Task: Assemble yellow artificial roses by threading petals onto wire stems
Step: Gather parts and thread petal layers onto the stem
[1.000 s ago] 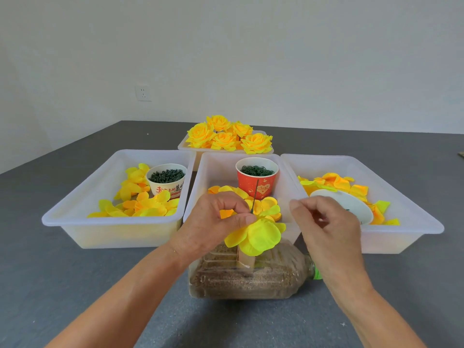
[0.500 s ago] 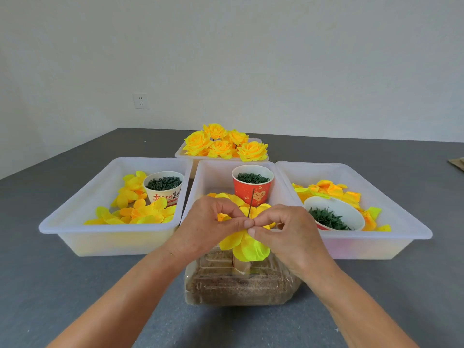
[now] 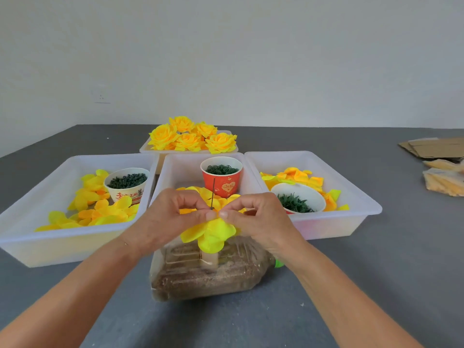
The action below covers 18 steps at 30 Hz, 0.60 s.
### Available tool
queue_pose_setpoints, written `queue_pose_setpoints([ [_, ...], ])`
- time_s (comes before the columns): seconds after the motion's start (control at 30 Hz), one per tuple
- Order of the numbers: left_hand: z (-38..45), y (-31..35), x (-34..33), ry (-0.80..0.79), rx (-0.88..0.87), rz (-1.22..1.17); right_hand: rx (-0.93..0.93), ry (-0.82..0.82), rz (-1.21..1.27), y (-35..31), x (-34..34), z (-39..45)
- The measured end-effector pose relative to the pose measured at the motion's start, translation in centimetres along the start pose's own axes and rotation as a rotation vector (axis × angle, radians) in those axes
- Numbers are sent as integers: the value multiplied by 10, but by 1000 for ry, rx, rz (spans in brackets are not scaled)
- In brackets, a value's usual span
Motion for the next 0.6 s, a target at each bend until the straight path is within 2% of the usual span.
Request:
queue_pose_setpoints([
  [0.13, 3, 1, -2, -53, 43, -46, -25, 250, -28, 17, 58, 1],
  [0.23, 6, 3, -2, -61, 62, -15, -141, 387, -265, 32, 111, 16],
  [0.3, 6, 4, -2, -63, 65, -6, -263, 298, -434, 45, 128, 35],
  [0.47, 6, 3, 0, -56, 69, 42, -597, -86, -777, 91, 124, 73],
  [0.53, 6, 3, 0, -53, 65, 58, -663, -170, -790, 106, 121, 81],
  [0.6, 6, 3, 1, -54, 55, 79, -693, -169, -755, 116, 121, 86],
])
Point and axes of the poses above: each hand's wrist, its own z-axis towards the middle knuckle, its own x-axis out of the back of the hand, y = z × x, the point moved 8 cm from there along z, towards the middle knuckle, and after that the axes turned 14 degrees about -y, right-handed, at the moved point
